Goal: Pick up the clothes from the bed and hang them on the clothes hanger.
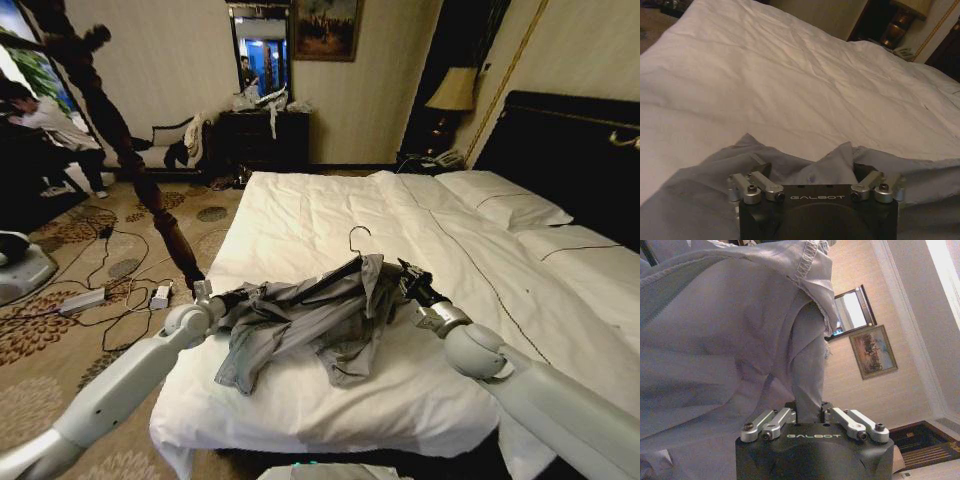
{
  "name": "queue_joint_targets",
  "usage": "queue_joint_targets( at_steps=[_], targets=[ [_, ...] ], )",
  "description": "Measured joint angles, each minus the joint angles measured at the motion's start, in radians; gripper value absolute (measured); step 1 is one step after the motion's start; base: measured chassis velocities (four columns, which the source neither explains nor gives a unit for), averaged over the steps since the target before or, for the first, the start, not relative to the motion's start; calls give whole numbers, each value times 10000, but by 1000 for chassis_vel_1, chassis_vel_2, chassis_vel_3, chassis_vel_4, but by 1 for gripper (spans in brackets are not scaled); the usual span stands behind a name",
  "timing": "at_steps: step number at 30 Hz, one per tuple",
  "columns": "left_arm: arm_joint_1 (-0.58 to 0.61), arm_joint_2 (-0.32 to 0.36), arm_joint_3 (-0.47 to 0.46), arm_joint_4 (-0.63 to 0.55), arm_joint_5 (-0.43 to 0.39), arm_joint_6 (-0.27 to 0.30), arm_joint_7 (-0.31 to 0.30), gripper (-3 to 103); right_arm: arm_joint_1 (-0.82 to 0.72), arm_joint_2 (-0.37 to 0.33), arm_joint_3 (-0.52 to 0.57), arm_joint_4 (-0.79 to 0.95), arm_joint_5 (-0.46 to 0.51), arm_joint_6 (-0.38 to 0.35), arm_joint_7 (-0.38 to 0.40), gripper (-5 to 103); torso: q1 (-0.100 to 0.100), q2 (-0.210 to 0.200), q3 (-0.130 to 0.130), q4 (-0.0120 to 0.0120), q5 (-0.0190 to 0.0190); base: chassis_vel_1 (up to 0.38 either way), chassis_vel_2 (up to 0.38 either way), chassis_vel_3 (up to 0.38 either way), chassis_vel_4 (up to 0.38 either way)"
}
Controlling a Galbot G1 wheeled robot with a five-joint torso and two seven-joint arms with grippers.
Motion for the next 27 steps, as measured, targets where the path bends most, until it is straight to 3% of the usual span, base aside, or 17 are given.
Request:
queue_joint_targets(
  at_steps=[1, 4, 5, 8, 10, 13, 15, 19, 21, 22, 24, 25, 27],
  targets=[
    [0, 0, 0, 0, 0, 0, 0, 90, 0, 0, 0, 0, 0, 0, 0, 18, 0, 0, 0, 0, 0, 0, 0, 0, 0],
    [-121, -136, 176, 36, 98, -12, 65, 74, 15, -8, -32, -9, 0, -1, 1, 18, 0, 0, 0, -2, 1, 0, 0, 0, 0],
    [-121, -136, 176, 36, 98, -12, 65, 74, 15, -8, -32, -9, 0, -1, 1, 18, 0, 0, 0, -2, 1, 0, 0, 0, 0],
    [-273, -291, 309, 175, 197, -81, 129, 58, 64, 1, -47, -12, -1, 1, 1, 18, 0, 0, 0, 0, 0, 0, 0, 0, 0],
    [-289, -311, 318, 192, 204, -91, 129, 58, 67, -2, -48, -11, -2, 3, 2, 18, 1, 0, 0, -1, 0, 0, 0, 0, 0],
    [-329, -340, 354, 219, 232, -131, 136, 42, 64, -50, -30, -12, -2, 20, 10, 18, 1, 0, 0, -1, 0, 0, 0, 0, 0],
    [-329, -340, 354, 219, 237, -137, 137, 42, 61, -53, -25, -12, -3, 22, 13, 18, 0, 0, 0, -1, 1, 0, 0, 0, 0],
    [-290, -320, 317, 154, 278, -185, 154, 20, 19, -40, -14, -44, -11, 31, 26, 18, 0, 0, 0, -1, -1, 0, 0, 0, 0],
    [-269, -301, 299, 117, 289, -198, 159, 20, 16, -32, -14, -55, -11, 32, 28, 18, 0, 0, 0, -1, -1, 0, 0, 0, 0],
    [-212, -242, 244, 11, 306, -210, 161, 10, 15, 0, -14, -83, -2, 32, 37, 18, 1, 0, 0, -1, 0, 0, 0, 0, 0],
    [-175, -194, 211, -64, 313, -216, 161, 10, 18, 23, -14, -96, 16, 32, 40, 18, 0, 0, 0, -1, -1, 0, 0, 0, 0],
    [-133, -109, 165, -196, 321, -221, 159, 2, 34, 52, -23, -100, 80, 24, 45, 18, 0, 0, 1, 0, -2, 0, 0, 0, 0],
    [-111, 51, 118, -388, 313, -236, 156, 0, 98, 110, -75, -108, 182, -6, 51, 18, 0, 0, 0, -1, -2, 0, 0, 0, 0]
  ],
)
